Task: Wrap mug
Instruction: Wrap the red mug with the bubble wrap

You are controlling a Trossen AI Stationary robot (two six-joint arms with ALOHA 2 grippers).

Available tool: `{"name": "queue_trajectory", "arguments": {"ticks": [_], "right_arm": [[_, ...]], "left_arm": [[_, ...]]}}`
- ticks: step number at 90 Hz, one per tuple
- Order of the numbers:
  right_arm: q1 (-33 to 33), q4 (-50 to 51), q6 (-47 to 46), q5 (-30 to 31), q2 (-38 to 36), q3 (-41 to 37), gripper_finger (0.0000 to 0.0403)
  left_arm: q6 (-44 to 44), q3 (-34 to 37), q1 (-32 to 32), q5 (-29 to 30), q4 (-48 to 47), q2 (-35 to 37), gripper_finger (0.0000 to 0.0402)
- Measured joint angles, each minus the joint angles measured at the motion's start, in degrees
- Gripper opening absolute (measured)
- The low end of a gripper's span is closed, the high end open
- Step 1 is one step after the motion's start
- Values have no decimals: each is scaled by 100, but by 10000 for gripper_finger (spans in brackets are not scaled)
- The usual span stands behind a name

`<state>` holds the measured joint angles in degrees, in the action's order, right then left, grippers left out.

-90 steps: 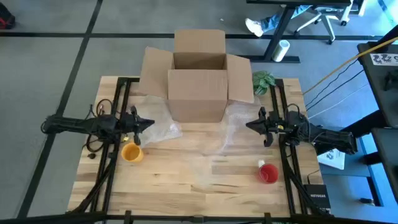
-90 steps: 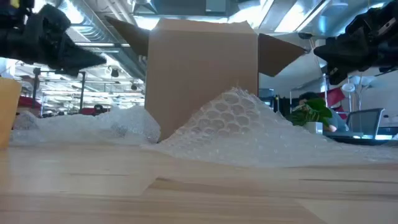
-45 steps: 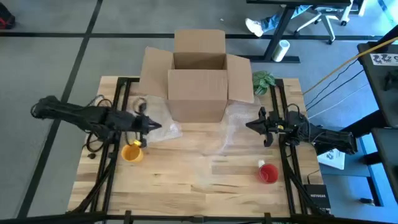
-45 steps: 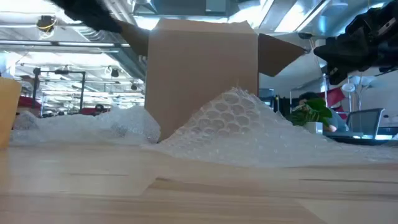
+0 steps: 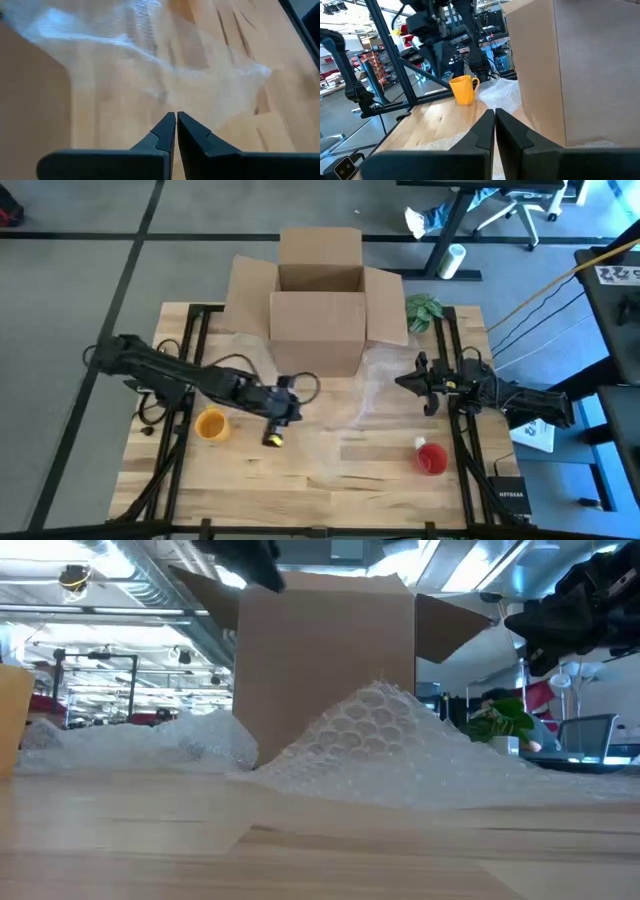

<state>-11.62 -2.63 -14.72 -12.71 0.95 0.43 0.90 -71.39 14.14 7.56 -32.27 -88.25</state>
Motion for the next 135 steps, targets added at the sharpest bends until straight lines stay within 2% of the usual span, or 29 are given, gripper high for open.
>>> {"name": "queue_trajectory", "arguments": {"ticks": [15, 32, 90, 106, 126, 135], "right_arm": [[0, -1, 1, 0, 1, 0, 0], [-2, 0, 1, 0, 2, 0, 0], [0, -2, 2, 2, 2, 0, 0], [0, -1, 0, 1, 2, 1, 0], [-1, 0, -10, 1, 0, 2, 0], [-1, 0, -327, -3, 1, 2, 0]], "left_arm": [[-66, -511, -33, -198, 11, -717, 0], [-332, -764, -86, -458, -25, -1454, 0], [-825, -770, -66, -537, -30, -2669, 0], [-948, -751, 82, -660, -10, -2769, 0], [-1284, -306, 324, -650, 332, -2684, 0], [-1435, -148, 415, -631, 413, -2619, 0]]}}
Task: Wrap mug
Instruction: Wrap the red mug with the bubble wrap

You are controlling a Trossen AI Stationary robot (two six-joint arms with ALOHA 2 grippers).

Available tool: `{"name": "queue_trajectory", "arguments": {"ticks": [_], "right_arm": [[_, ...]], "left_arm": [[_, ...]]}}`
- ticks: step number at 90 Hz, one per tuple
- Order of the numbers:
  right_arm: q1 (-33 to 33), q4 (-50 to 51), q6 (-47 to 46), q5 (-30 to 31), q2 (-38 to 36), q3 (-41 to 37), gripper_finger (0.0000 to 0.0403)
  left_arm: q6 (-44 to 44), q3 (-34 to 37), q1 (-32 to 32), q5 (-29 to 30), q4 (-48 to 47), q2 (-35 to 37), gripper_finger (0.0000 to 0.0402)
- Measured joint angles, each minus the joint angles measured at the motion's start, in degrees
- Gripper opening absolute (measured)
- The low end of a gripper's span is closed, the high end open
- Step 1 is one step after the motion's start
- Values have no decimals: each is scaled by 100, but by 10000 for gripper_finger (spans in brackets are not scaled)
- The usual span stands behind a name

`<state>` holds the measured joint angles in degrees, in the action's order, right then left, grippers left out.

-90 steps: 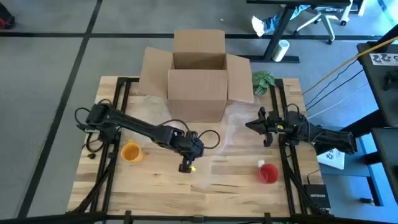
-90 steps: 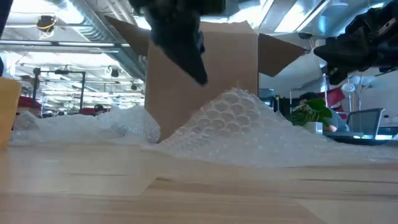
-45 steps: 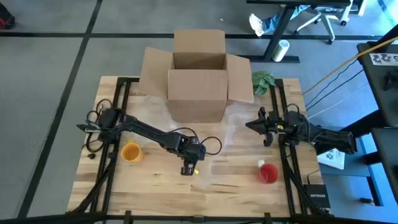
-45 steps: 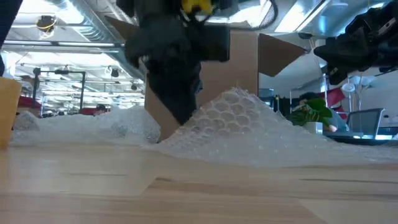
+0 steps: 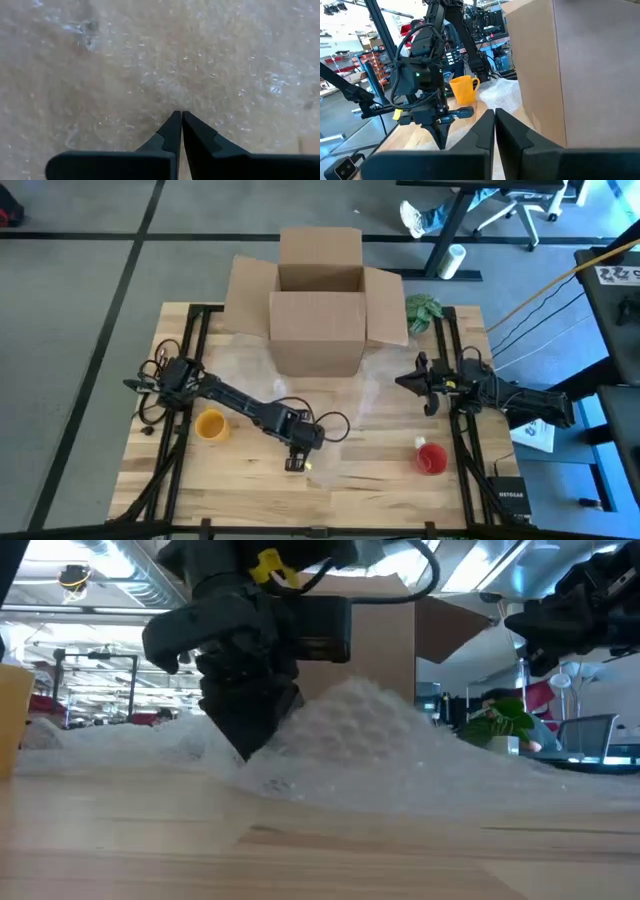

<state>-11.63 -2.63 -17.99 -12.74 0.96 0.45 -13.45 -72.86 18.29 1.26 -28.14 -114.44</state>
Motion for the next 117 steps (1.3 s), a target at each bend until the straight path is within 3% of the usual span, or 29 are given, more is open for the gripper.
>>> {"name": "queue_trajectory", "arguments": {"ticks": [31, 50, 66, 77, 87, 102, 117], "right_arm": [[1, -6, -319, -34, 1, 0, 0], [-1, -7, -855, 16, 4, 0, 0], [3, 117, -1004, 28, 204, 61, 0], [3, 145, -739, 60, 596, 258, 0], [3, 156, -451, 37, 1084, 499, 0], [25, 202, -271, -244, 1940, 998, 0], [401, 1271, -65, -133, 2849, 1964, 0]], "left_arm": [[-143, 524, 111, 65, -1169, 913, 0], [-572, 1007, 2, 485, -2101, 1645, 0], [-744, 1430, -51, 536, -1565, 2203, 0], [-532, 1593, -46, 573, -638, 2421, 0], [-187, 1709, -132, 402, 80, 2429, 0], [-67, 1734, -415, 332, 55, 2318, 0], [149, 1729, -687, -241, 495, 2102, 0]]}}
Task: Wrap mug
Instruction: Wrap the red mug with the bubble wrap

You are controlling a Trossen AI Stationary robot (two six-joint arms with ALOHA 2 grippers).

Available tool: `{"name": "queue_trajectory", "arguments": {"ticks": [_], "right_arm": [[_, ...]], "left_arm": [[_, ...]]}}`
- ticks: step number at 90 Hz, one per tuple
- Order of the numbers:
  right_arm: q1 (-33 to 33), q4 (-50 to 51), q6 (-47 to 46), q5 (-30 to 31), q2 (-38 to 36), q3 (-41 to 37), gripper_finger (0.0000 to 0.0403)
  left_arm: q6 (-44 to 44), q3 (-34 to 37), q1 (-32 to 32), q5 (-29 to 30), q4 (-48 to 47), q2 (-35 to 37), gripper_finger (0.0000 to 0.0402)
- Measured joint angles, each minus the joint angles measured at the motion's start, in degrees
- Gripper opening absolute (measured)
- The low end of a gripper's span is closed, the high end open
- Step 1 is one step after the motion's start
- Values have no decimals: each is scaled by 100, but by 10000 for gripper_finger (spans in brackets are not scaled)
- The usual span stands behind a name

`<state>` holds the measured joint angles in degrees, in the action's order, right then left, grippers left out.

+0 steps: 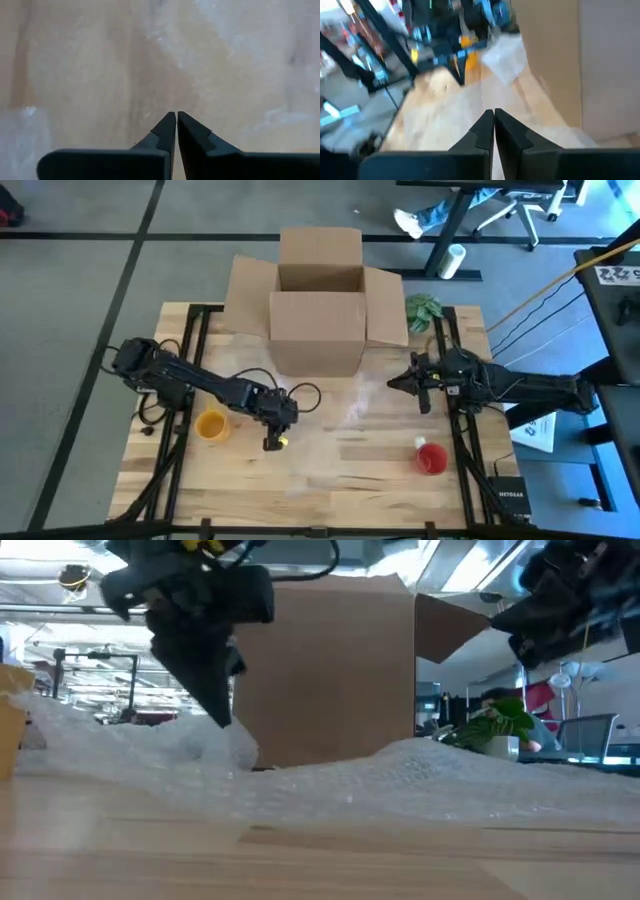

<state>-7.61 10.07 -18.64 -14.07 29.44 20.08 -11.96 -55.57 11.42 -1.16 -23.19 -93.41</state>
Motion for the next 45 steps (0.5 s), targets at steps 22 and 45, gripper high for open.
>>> {"name": "queue_trajectory", "arguments": {"ticks": [22, 45], "right_arm": [[904, 1618, 23, 158, 1065, 1612, 0], [1867, 2854, -904, 984, 1722, 2576, 0]], "left_arm": [[30, 2, -43, -414, -29, -517, 0], [-245, -2, 189, -274, -1423, -532, 0]]}}
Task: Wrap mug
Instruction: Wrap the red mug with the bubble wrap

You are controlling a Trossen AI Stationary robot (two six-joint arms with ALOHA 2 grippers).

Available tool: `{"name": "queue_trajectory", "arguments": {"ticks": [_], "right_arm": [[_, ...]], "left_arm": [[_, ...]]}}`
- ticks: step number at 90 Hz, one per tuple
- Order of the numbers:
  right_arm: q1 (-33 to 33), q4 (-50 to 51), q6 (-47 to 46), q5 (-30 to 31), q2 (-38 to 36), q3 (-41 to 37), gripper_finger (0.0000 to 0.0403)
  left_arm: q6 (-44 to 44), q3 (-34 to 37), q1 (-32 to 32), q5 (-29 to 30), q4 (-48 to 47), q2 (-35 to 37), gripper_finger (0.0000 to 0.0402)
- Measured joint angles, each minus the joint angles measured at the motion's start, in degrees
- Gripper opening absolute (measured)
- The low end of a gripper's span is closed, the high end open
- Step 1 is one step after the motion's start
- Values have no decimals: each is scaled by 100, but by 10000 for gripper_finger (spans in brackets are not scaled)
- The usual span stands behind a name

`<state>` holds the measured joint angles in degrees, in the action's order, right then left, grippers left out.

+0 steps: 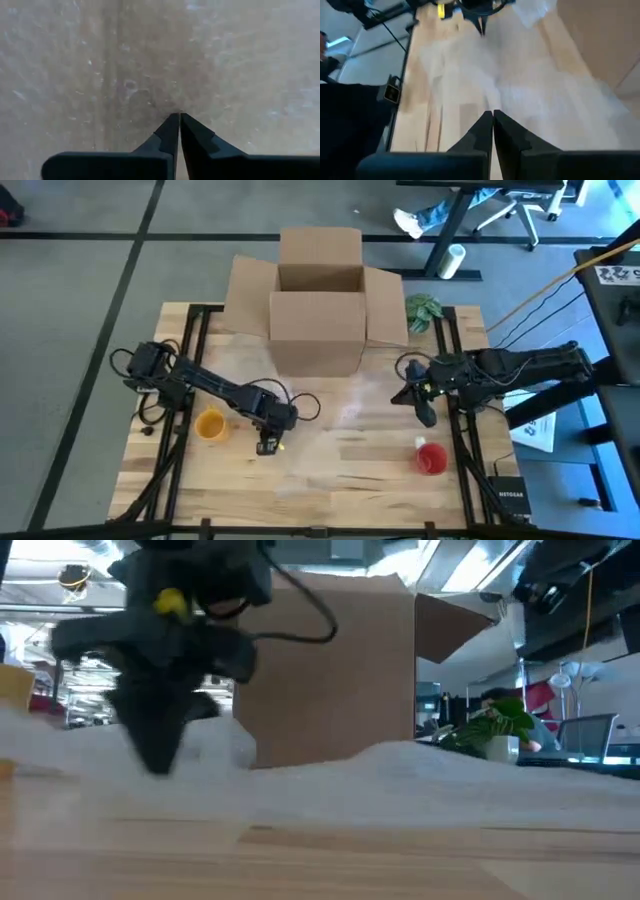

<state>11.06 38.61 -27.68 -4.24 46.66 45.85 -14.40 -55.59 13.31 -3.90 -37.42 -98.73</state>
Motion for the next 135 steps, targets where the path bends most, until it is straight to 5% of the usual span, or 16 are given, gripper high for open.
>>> {"name": "queue_trajectory", "arguments": {"ticks": [20, 44, 89, 106, 135], "right_arm": [[677, 211, -963, 217, 713, 197, 0], [1255, 1898, -1612, 102, 1812, 711, 0], [2059, 4081, -3030, 100, 2052, 2111, 1], [2621, 4115, -3504, -344, 2058, 1730, 1], [3183, 2981, -3648, 12, 2058, 884, 8]], "left_arm": [[-161, -5, 137, 587, -605, 59, 0], [-638, 7, 219, 834, -1473, 420, 0], [-531, 4, 1051, 1652, -132, 2332, 0], [-501, 4, 1254, 1812, -9, 2436, 0], [-770, 4, 1332, 2107, 47, 2434, 0]]}}
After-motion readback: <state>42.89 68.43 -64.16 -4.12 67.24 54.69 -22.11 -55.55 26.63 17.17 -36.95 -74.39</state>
